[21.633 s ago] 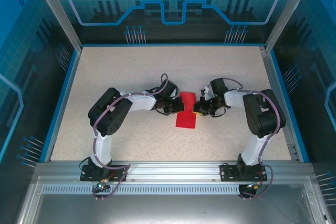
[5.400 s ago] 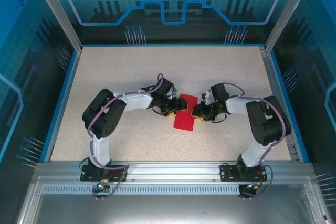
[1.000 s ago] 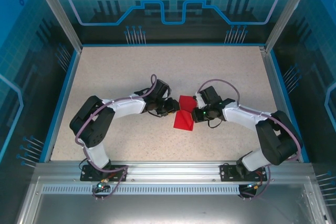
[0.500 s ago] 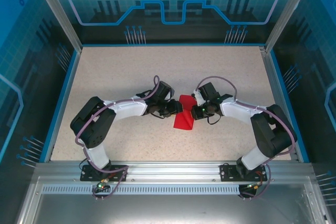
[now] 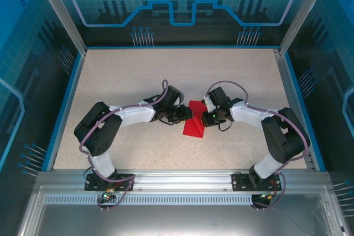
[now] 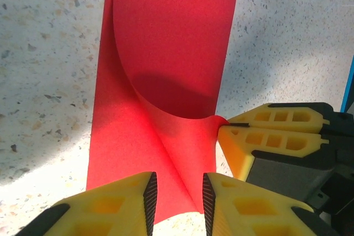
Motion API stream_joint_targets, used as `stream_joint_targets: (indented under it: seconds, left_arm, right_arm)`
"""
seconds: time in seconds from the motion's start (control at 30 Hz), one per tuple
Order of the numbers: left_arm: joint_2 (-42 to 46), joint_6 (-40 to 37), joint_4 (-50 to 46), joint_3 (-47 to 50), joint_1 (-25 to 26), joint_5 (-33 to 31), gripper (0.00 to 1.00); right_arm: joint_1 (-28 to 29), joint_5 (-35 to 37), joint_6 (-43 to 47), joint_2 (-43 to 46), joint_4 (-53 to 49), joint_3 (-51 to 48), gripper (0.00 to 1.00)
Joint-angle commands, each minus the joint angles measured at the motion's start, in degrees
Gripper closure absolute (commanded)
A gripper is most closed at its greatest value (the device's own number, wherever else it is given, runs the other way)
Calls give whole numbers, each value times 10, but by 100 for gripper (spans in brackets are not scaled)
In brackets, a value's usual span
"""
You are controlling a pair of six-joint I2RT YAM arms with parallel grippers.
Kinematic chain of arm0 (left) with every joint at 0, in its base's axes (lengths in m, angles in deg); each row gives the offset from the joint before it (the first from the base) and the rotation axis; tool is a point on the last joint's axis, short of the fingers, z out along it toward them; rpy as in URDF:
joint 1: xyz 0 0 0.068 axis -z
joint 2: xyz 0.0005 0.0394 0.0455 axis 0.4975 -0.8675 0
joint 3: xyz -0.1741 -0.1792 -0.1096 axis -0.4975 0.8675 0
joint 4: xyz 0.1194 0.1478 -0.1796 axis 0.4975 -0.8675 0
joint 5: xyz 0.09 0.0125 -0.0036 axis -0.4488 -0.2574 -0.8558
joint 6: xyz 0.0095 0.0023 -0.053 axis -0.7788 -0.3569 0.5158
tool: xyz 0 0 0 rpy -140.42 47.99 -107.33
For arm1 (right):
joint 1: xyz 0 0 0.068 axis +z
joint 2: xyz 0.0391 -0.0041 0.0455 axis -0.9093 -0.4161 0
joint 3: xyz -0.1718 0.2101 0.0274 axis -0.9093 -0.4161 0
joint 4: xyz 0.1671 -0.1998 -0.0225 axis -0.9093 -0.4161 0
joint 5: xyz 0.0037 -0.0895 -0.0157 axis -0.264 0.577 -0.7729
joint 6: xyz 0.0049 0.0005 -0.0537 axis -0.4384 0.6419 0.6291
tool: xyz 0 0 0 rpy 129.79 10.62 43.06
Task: Fold a paper plane with a square sheet of paper (pick it up from the middle)
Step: Fold the triangle a second time at the center of the table.
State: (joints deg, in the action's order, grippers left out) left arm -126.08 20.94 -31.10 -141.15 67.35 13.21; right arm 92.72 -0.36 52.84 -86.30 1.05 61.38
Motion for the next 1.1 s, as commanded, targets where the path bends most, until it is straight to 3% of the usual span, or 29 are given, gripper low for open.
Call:
stream_joint_targets:
  seconds: [0.0, 0.33, 0.6, 1.07]
  left_arm:
    - [-6, -3, 2, -12, 7, 17, 69]
    - [-16, 1, 4, -23, 11, 25, 77]
    - [-20, 8, 14, -23, 13, 36, 91]
    - [-40, 27, 48, -28, 19, 49, 93]
  right_arm:
    - [-10, 5, 7, -13, -11, 16, 91]
    - [-10, 7, 11, -25, -14, 16, 90]
    - [-9, 14, 9, -22, -12, 16, 90]
    - [-10, 15, 10, -19, -9, 16, 90]
